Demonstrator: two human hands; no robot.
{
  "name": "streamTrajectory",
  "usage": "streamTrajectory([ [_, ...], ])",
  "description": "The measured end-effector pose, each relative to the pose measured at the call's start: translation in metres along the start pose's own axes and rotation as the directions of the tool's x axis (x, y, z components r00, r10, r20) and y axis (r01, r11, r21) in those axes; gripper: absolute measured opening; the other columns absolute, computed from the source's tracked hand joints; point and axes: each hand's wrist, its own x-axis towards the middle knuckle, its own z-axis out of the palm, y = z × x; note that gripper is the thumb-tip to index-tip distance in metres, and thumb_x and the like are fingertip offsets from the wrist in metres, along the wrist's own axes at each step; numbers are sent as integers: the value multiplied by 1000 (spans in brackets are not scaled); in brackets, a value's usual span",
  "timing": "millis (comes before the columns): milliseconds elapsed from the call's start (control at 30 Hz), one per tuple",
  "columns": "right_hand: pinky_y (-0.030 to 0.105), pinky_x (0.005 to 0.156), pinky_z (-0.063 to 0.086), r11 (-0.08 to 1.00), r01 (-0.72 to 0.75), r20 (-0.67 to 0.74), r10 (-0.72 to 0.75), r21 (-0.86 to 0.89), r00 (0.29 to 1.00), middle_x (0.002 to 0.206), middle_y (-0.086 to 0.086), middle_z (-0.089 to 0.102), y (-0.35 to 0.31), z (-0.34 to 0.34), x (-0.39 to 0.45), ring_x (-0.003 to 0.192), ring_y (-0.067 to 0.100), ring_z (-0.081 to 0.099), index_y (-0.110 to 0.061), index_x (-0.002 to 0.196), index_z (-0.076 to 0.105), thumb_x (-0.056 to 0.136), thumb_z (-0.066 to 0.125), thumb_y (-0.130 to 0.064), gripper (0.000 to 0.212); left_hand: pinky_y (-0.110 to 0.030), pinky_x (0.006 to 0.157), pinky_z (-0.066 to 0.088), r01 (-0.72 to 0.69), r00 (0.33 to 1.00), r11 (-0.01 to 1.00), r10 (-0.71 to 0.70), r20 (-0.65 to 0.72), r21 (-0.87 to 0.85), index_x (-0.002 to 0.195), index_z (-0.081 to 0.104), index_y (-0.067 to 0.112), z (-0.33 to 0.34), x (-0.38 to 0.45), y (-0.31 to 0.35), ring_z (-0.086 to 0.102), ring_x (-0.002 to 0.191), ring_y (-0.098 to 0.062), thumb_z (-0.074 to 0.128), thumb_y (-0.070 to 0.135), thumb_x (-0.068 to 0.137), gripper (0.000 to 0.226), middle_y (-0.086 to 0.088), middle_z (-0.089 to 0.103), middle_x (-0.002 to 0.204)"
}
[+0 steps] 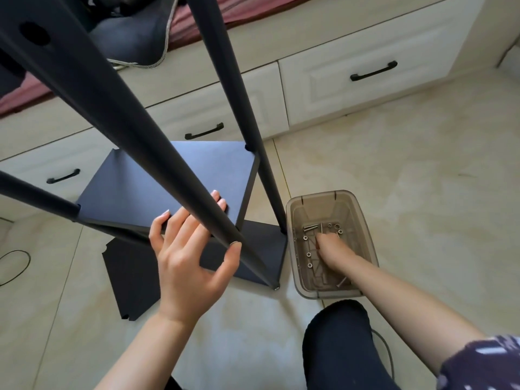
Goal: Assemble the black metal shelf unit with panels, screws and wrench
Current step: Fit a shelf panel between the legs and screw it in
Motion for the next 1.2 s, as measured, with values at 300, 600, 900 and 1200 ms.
streamTrajectory([
  [300,38,77,61,612,3,-49,58,791,997,88,12,72,-18,-32,-64,75,19,72,-7,102,64,93,62,-3,10,-28,113,19,11,979,999,-17,203,31,132,63,16,-22,16,2,47,135,-14,61,46,88,52,16,54,138],
  [600,27,60,58,66,70,-63,-97,995,993,78,12,75,-91,-75,-122,69,23,73,-1,102,58,101,52,-15,15,-36,119,24,57,826,996,-88,557,73,138,51,32,-46,55,5,21,148,1,59,64,79,69,16,34,159],
  [900,47,95,52,293,131,-108,-94,947,990,79,3,71,-137,-67,-113,91,23,69,-16,92,49,105,33,-29,25,-45,124,24,106,705,990,-139,696,91,141,3,75,-60,70,17,12,151,-5,66,54,90,84,26,20,162],
  [1200,9,50,43,366,215,-189,-107,905,976,94,21,62,-165,-58,-126,69,14,60,-11,96,43,107,29,-27,24,-59,123,17,217,671,976,-146,727,-5,137,6,72,-69,70,16,6,151,2,70,41,92,84,26,19,163],
])
